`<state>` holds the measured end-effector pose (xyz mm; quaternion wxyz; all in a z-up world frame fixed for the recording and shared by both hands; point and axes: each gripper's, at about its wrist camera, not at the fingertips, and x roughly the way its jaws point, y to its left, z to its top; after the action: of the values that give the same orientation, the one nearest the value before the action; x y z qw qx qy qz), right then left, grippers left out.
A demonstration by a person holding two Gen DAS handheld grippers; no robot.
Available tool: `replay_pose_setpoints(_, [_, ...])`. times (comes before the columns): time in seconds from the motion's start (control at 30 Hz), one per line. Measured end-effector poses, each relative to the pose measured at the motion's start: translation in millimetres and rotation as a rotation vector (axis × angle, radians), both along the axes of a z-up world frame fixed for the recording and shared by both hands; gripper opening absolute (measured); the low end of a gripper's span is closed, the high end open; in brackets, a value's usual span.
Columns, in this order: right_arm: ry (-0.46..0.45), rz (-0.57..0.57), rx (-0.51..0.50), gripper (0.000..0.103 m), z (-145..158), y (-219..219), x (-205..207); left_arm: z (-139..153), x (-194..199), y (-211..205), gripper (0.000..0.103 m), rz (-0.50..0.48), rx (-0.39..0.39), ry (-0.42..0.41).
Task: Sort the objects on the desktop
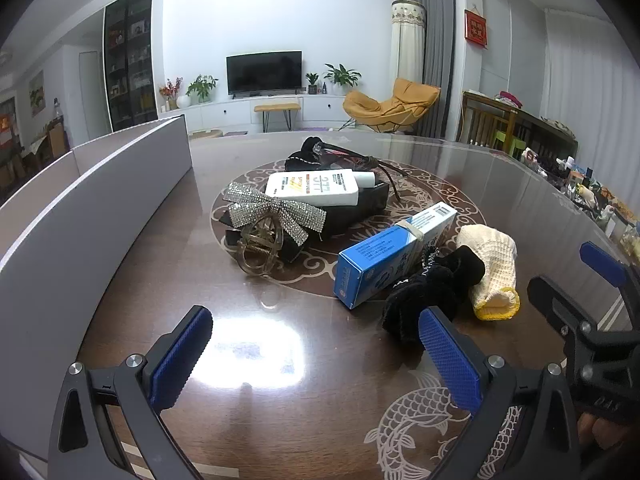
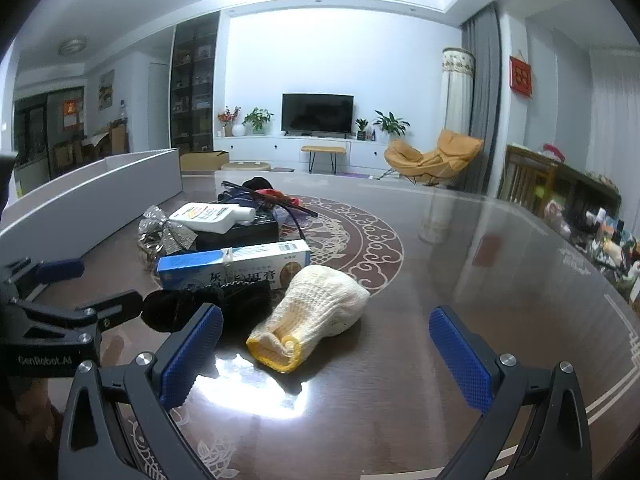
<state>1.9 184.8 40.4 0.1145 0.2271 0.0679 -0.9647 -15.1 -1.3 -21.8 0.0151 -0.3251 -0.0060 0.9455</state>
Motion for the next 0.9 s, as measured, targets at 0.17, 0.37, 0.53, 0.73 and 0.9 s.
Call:
replay_pose_setpoints(0.17, [0.007, 0.006, 0.003, 0.103, -1.6, -0.9, 2.5, -0.7, 0.2, 0.7, 0.103, -0.002, -0.007, -0.003])
replay_pose_setpoints(0.37, [-0.004, 0.001, 0.008, 0.103, -2.7, -1.0, 0.0, -0.3, 0.0, 1.0, 0.103, -0.003, -0.011, -0.003])
replay_pose_setpoints(0.53, [-0.007, 0.001, 0.022, 0.103, -4.4, -3.5, -0.1, 0.1, 0.8, 1.0, 0.103, -0.001, -0.003, -0.002])
replay_pose_setpoints(0.73, [-0.016, 0.0, 0.026, 0.103, -5.8, -3.8, -1.9, 0.1, 1.3, 1.0, 0.103, 0.001, 0.001, 0.0])
replay_pose_setpoints(0.9, [-0.021, 0.006, 0.037, 0.103, -6.8, -5.6, -1.8, 0.1, 0.5, 0.0, 0.103, 0.001, 0.0, 0.004])
